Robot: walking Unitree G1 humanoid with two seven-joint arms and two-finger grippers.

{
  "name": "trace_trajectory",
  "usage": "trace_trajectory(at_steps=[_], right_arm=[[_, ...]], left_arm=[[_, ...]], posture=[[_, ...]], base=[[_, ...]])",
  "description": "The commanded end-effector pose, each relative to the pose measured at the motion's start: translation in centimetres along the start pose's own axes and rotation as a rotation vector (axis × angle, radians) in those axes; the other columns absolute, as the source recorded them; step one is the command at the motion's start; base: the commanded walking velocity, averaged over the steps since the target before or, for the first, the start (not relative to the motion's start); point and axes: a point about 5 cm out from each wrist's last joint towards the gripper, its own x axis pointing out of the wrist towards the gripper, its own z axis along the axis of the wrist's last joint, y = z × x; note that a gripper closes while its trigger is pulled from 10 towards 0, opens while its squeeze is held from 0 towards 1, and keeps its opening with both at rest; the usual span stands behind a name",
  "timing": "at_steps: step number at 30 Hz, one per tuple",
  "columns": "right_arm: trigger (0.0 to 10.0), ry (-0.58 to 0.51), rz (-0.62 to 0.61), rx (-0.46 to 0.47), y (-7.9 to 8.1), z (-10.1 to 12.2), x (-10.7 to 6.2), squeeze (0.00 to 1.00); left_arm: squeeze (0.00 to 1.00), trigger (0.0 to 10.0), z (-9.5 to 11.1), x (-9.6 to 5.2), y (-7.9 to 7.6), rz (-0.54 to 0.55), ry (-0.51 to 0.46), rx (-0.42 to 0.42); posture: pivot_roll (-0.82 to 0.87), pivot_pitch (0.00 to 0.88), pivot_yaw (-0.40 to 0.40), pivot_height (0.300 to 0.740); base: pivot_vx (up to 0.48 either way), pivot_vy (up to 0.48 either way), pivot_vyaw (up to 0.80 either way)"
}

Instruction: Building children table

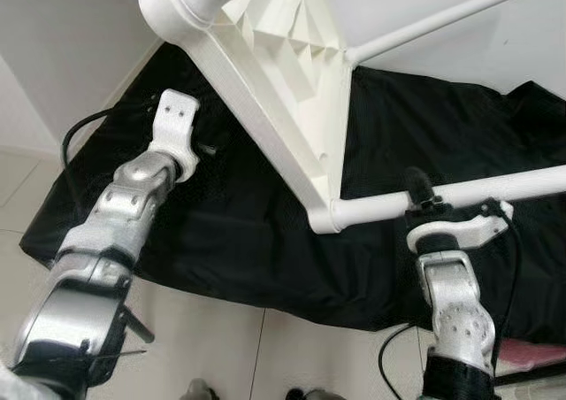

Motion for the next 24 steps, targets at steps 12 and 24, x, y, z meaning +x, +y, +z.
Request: trace_trajectory(at_steps=[12, 24], right_arm=[[10.0, 0.137, -0.113, 0.316, -4.4, -4.8, -4.5, 0.08], [10.0, 0.106, -0.101, 0.276, -5.2, -3.5, -6.5, 0.64]], left_arm=[[0.00, 10.0, 8.2, 2.8, -5.3, -0.149, -0.170, -0.102], [0.00, 10.0, 9.8, 3.4, -6.9, -0.184, -0.181, -0.095]], posture=[[0.03, 0.127, -0.023, 0.740], [0.03, 0.144, -0.015, 0.740]], base=[[0.000, 0.000, 0.00], [0.000, 0.000, 0.00]])
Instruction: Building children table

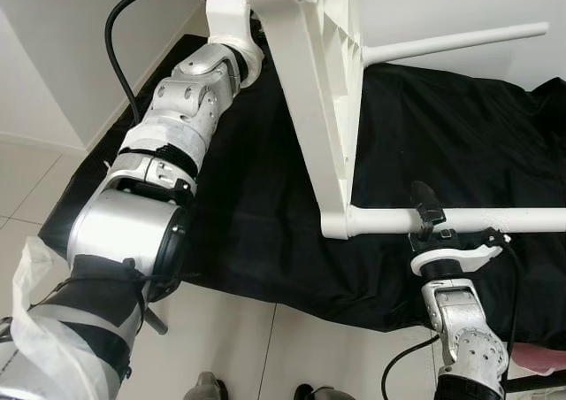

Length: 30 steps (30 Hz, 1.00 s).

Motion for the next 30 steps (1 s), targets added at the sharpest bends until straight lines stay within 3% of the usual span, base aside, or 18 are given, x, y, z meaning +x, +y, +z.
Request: trace_trajectory(at_steps=[1, 2, 3, 5, 6, 7, 8, 11, 14, 18, 24, 30], right_arm=[[10.0, 0.035, -0.188, 0.105, -3.5, -3.2, -5.6, 0.30], [10.0, 0.035, -0.188, 0.105, -3.5, -3.2, -5.6, 0.30], [10.0, 0.029, -0.216, 0.077, -4.1, -2.5, -7.3, 0.00], [10.0, 0.029, -0.216, 0.077, -4.1, -2.5, -7.3, 0.00], [10.0, 0.022, -0.228, 0.046, -4.4, -2.1, -8.2, 0.00], [10.0, 0.003, -0.229, 0.077, -4.6, -1.6, -9.3, 0.00], [10.0, 0.003, -0.229, 0.077, -4.6, -1.6, -9.3, 0.00], [10.0, -0.074, -0.209, 0.220, -5.0, -0.2, -11.2, 0.00], [10.0, -0.066, -0.159, 0.284, -5.0, -0.2, -12.0, 0.00], [10.0, -0.040, -0.159, 0.291, -5.3, -0.4, -12.6, 0.00], [10.0, 0.013, -0.066, 0.328, -4.8, -0.8, -13.6, 0.00], [10.0, 0.087, 0.027, 0.300, -3.8, -0.9, -14.5, 0.00]], left_arm=[[0.00, 10.0, 1.2, 0.5, -1.2, -0.054, -0.031, 0.020], [0.00, 10.0, 1.2, 0.5, -1.2, -0.054, -0.031, 0.020], [0.00, 10.0, 1.8, 0.7, -1.5, -0.061, -0.043, 0.033], [0.00, 10.0, 1.8, 0.7, -1.5, -0.061, -0.043, 0.033], [0.00, 10.0, 2.1, 0.7, -1.5, -0.063, -0.053, 0.043], [0.00, 10.0, 2.6, 0.8, -1.6, -0.066, -0.062, 0.055], [0.00, 10.0, 2.6, 0.8, -1.6, -0.066, -0.062, 0.055], [0.00, 10.0, 3.9, 1.0, -2.0, -0.076, -0.092, 0.061], [0.00, 10.0, 5.4, 1.2, -2.6, -0.084, -0.125, 0.062], [0.00, 10.0, 6.4, 1.2, -3.0, -0.093, -0.150, 0.065], [0.00, 10.0, 7.9, 1.3, -3.7, -0.116, -0.192, 0.051], [0.00, 10.0, 7.9, 1.4, -4.3, -0.141, -0.190, 0.044]], posture=[[0.03, 0.146, -0.017, 0.740], [0.03, 0.146, -0.017, 0.740], [0.03, 0.150, -0.019, 0.740], [0.03, 0.150, -0.019, 0.740], [0.04, 0.152, -0.019, 0.740], [0.04, 0.154, -0.017, 0.740], [0.04, 0.154, -0.017, 0.740], [0.03, 0.159, -0.011, 0.740], [0.03, 0.161, -0.013, 0.740], [0.03, 0.160, -0.014, 0.740], [0.04, 0.158, -0.012, 0.740], [0.03, 0.156, -0.006, 0.740]], base=[[0.000, 0.000, 0.00], [0.000, 0.000, 0.00], [0.000, 0.000, 0.00], [0.000, 0.000, 0.00], [0.000, 0.000, 0.00], [0.000, 0.000, 0.00], [0.000, 0.000, 0.00], [0.000, 0.000, 0.00], [0.000, 0.000, 0.00], [0.000, 0.000, 0.00], [0.000, 0.000, 0.00], [0.000, 0.000, 0.00]])
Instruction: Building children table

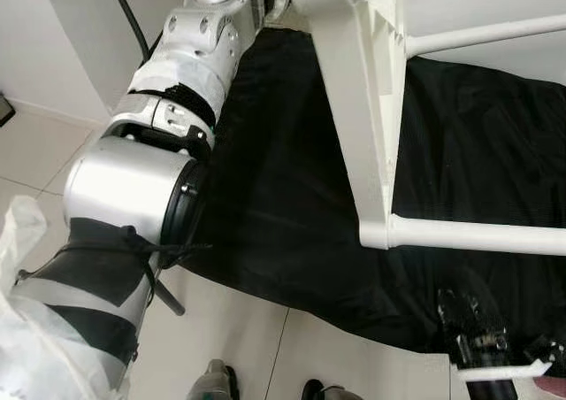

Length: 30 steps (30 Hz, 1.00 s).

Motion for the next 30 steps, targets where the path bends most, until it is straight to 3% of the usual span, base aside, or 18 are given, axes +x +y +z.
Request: trace_trajectory(at_steps=[1, 6, 8, 12, 15, 18, 30], right_arm=[[10.0, -0.024, 0.002, 0.084, -0.6, -2.1, -0.5, 0.00], [10.0, 0.078, 0.110, -0.004, 1.2, -2.6, -0.5, 0.00], [10.0, 0.144, 0.181, -0.080, 2.4, -2.6, -0.2, 0.00], [10.0, 0.187, 0.223, -0.115, 3.1, -2.7, 0.0, 0.00], [10.0, 0.216, 0.292, -0.194, 4.6, -2.2, 2.0, 0.00], [10.0, 0.229, 0.324, -0.219, 5.1, -2.4, 3.1, 0.00], [10.0, 0.266, 0.384, -0.255, 6.2, -3.1, 4.1, 0.00]], left_arm=[[0.00, 10.0, 0.5, 0.3, -1.1, -0.067, -0.019, -0.003], [0.00, 10.0, 0.4, 0.6, -2.1, -0.109, -0.019, -0.022], [0.00, 10.0, 0.2, 0.7, -3.1, -0.145, -0.013, -0.033], [0.00, 10.0, 0.1, 0.8, -3.5, -0.163, -0.011, -0.036], [0.00, 10.0, 0.0, 1.2, -5.9, -0.230, -0.008, -0.071], [0.00, 10.0, 0.2, 1.3, -6.8, -0.254, -0.015, -0.073], [0.00, 10.0, -0.5, 1.2, -6.9, -0.264, 0.006, -0.057]], posture=[[0.03, 0.156, -0.006, 0.740], [0.03, 0.158, 0.002, 0.740], [0.03, 0.158, 0.008, 0.740], [0.04, 0.158, 0.015, 0.740], [0.04, 0.154, 0.019, 0.740], [0.05, 0.153, 0.020, 0.740], [0.05, 0.157, 0.014, 0.740]], base=[[0.000, 0.000, 0.00], [0.000, 0.000, 0.00], [0.000, 0.000, 0.00], [0.000, 0.000, 0.00], [0.000, 0.000, 0.00], [0.000, 0.000, 0.00], [0.000, 0.000, 0.00]])
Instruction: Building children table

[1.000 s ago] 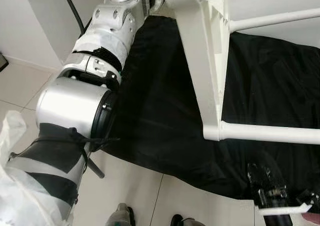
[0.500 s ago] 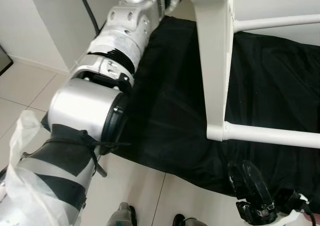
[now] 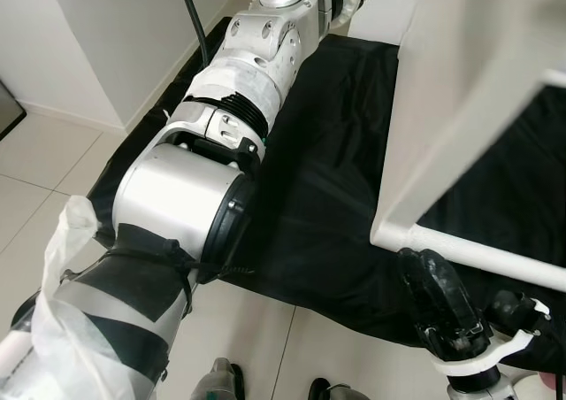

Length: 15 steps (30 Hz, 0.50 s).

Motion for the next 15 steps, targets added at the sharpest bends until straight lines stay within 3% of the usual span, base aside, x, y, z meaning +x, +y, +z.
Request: trace_trajectory(at_steps=[1, 12, 14, 15], right_arm=[[10.0, 0.008, -0.016, -0.009, 0.1, 0.0, -0.2, 0.00], [10.0, 0.008, -0.013, -0.039, 0.0, 0.4, 0.3, 0.00], [10.0, -0.035, -0.062, -0.129, -0.5, 1.7, 0.6, 0.00], [10.0, -0.035, -0.062, -0.129, -0.5, 1.7, 0.6, 0.00]], left_arm=[[0.00, 10.0, 0.0, 0.1, -0.9, -0.113, 0.010, 0.014], [0.00, 10.0, -0.8, -0.8, 0.8, -0.089, 0.037, 0.050], [0.00, 10.0, -1.4, -1.9, 2.5, -0.070, 0.045, 0.069], [0.00, 10.0, -1.4, -1.9, 2.5, -0.070, 0.045, 0.069]], posture=[[0.05, 0.157, 0.014, 0.740], [0.06, 0.161, 0.007, 0.740], [0.05, 0.162, 0.011, 0.740], [0.05, 0.162, 0.011, 0.740]], base=[[0.000, 0.000, 0.00], [0.000, 0.000, 0.00], [0.000, 0.000, 0.00], [0.000, 0.000, 0.00]])
